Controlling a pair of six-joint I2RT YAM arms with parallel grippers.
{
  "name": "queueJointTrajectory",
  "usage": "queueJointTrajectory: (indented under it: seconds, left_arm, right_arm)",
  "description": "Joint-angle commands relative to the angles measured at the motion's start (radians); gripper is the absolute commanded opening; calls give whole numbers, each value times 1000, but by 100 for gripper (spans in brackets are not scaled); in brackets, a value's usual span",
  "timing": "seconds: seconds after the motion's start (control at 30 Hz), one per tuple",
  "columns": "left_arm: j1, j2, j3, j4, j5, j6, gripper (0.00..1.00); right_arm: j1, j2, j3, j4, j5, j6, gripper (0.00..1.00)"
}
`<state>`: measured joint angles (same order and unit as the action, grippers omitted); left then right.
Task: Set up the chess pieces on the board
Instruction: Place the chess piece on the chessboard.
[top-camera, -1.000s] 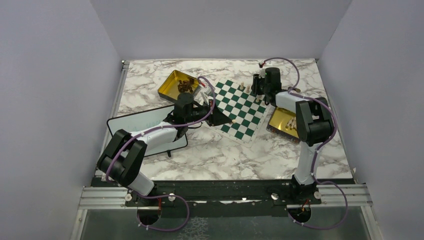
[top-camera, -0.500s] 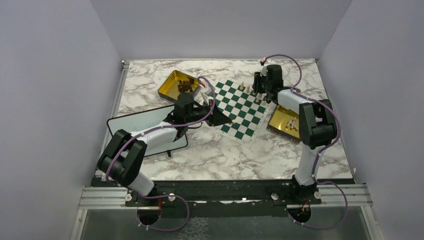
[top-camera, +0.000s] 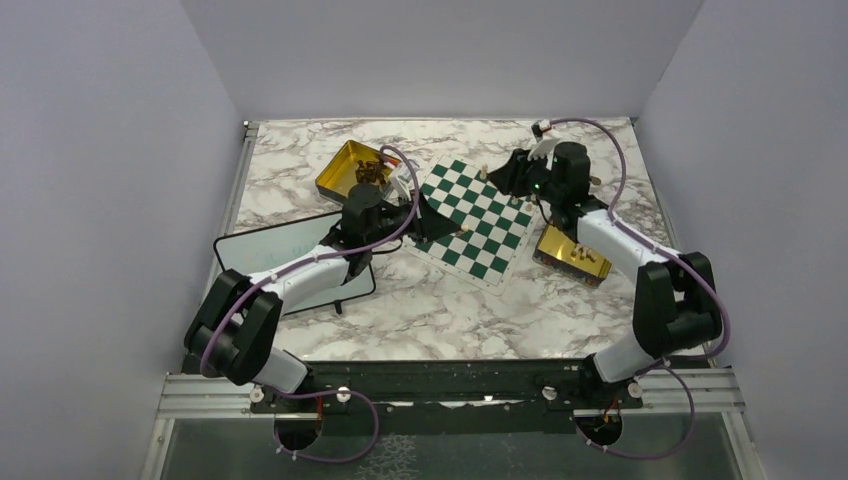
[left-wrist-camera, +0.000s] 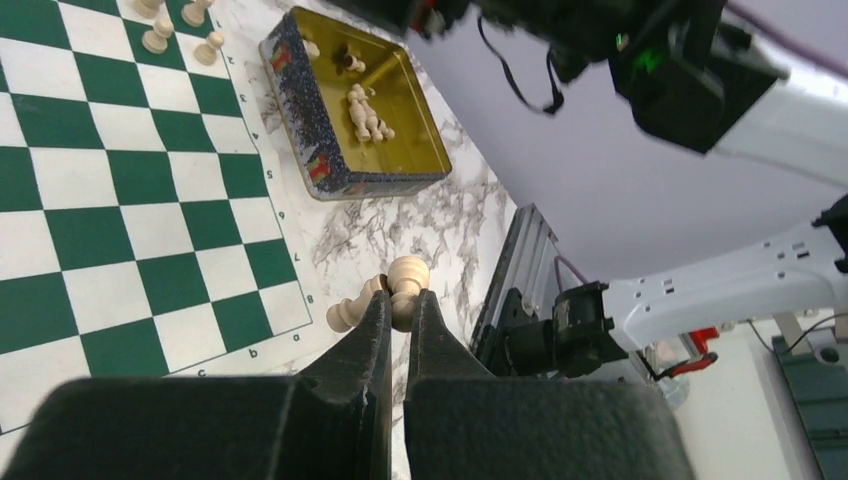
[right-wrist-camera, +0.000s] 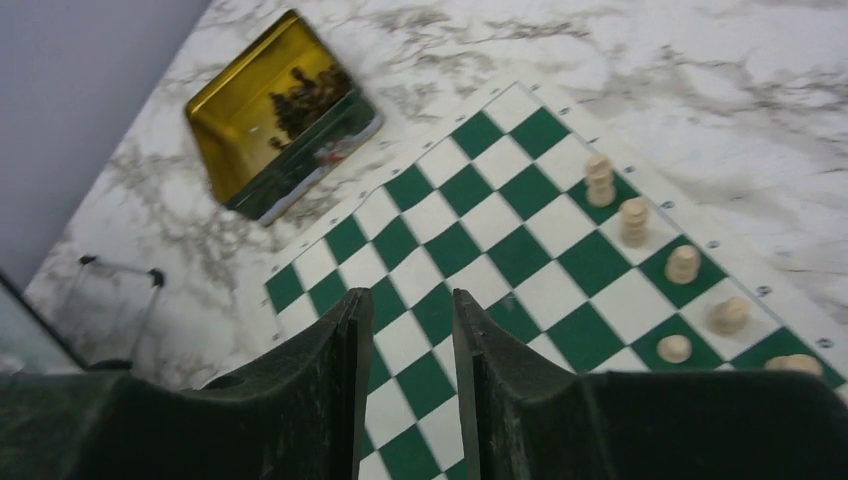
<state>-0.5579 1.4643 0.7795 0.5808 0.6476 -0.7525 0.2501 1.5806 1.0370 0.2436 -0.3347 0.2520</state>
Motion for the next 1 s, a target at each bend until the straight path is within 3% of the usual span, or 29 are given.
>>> queueJointTrajectory:
  seconds: [0.0, 0.13, 0.4, 0.5, 0.73, 0.97]
  left_arm:
    - [6, -50, 44, 5, -108, -80, 0]
    - [9, -66, 59, 5, -162, -173, 0]
    - [23, -71, 80, 5, -229, -331, 0]
    - [27, -77, 85, 5, -259, -381, 0]
    - [43, -94, 71, 5, -302, -482, 0]
    - [50, -113, 68, 5, -321, -548, 0]
  right_arm:
    - [27, -108, -140, 220, -215, 112, 40]
    - [85, -183, -309, 461, -242, -65, 43]
    - [124, -224, -456, 734, -269, -225, 45]
    - [140, -224, -494, 778, -309, -379, 48]
    - [212, -257, -530, 806, -133, -573, 42]
    - [300, -205, -557, 938, -105, -819, 45]
